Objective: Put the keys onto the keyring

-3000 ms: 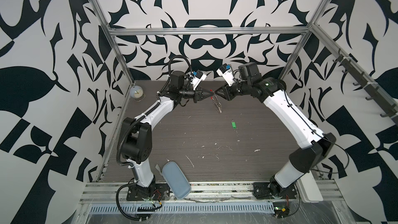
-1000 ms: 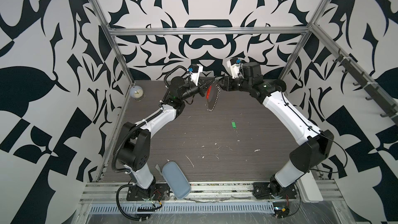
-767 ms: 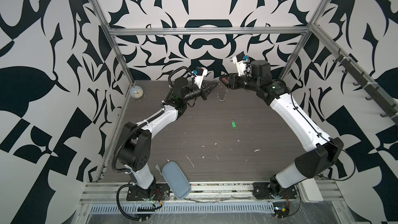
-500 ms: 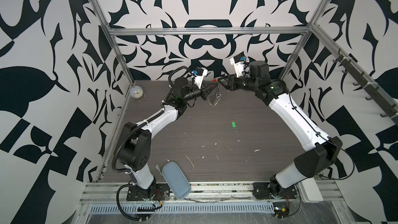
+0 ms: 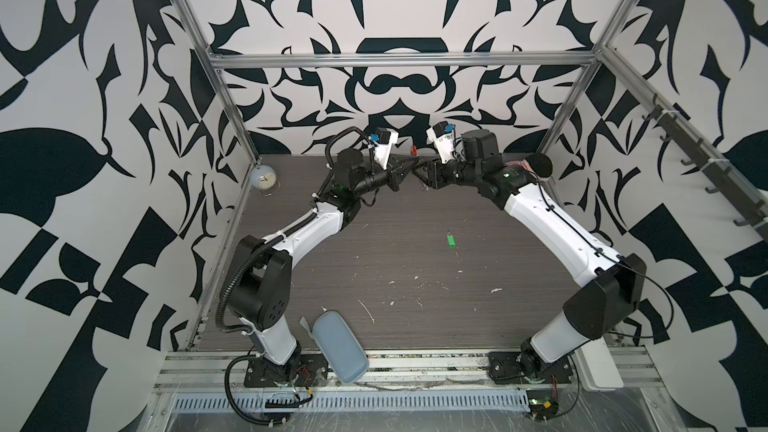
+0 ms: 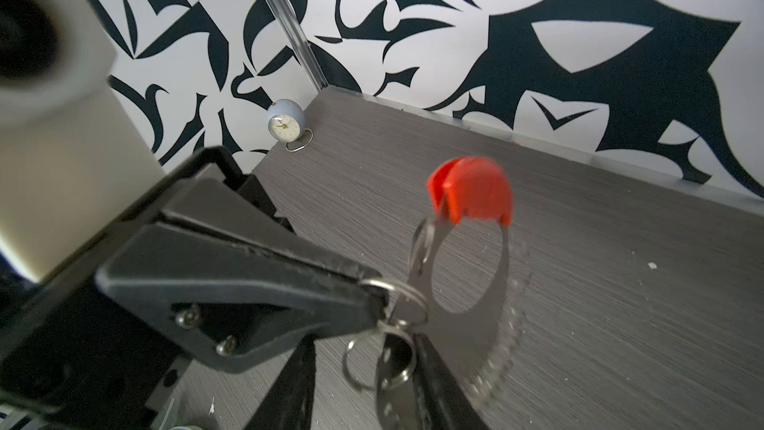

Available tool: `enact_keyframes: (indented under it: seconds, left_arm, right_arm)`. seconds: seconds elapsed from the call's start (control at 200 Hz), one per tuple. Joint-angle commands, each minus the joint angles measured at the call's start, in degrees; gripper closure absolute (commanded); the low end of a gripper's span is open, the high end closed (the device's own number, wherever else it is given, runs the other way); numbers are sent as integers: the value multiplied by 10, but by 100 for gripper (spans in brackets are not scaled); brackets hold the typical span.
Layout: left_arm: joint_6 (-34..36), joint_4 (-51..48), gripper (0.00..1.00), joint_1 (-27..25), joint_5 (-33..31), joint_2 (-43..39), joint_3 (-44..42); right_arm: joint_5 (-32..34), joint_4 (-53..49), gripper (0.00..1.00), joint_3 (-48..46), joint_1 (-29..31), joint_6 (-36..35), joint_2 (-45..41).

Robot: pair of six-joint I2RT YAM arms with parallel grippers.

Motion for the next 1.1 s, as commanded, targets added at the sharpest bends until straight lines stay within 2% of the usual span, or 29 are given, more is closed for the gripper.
enact_keyframes:
  seconds: [0.0,0.08,0.135,0.48,0.525,0.595,0.665,0.82,0.875,1.0,1.045,1.095]
  left_arm:
    - [-19,41,100,0,-31,-30,14]
    - [-42,73,100,0,-46,-29,4]
    - [-59,98,100,0,-53,-27,-4]
    - [-100,195,100,-6,-71,-11,-32]
    - [-107,212,100,-6,-73,-6,-34]
    - [-122,227,100,-7,-73,1,-35]
    - [-127,233,100,-10,-74,5,-35]
    - [-135,243,100,-14,-79,11,-34]
    - [-140,248,100,-16,-81,12,-34]
    - [-137,252,100,-20,-94,12,-41]
    - [-137,260,100,-23,-104,13,-46]
    - [-136,271,100,-26,-116,15,-50]
  right_arm:
    - [19,29,73,-9,7,-9,-9]
    - [21,41,83,-12,10,-8,-8]
    - [23,47,86,-11,12,-7,-7]
    - [47,82,89,-17,14,-2,-11]
    - [52,91,87,-21,14,2,-15]
    - [61,108,74,-31,14,7,-23]
    - [67,119,65,-35,13,8,-28]
    - [68,125,63,-21,13,7,-14]
    - [68,130,70,-15,14,10,-8]
    - [53,137,95,-10,14,22,-2]
    - [50,143,100,-11,16,27,-3]
    - [50,145,100,-11,20,27,-6]
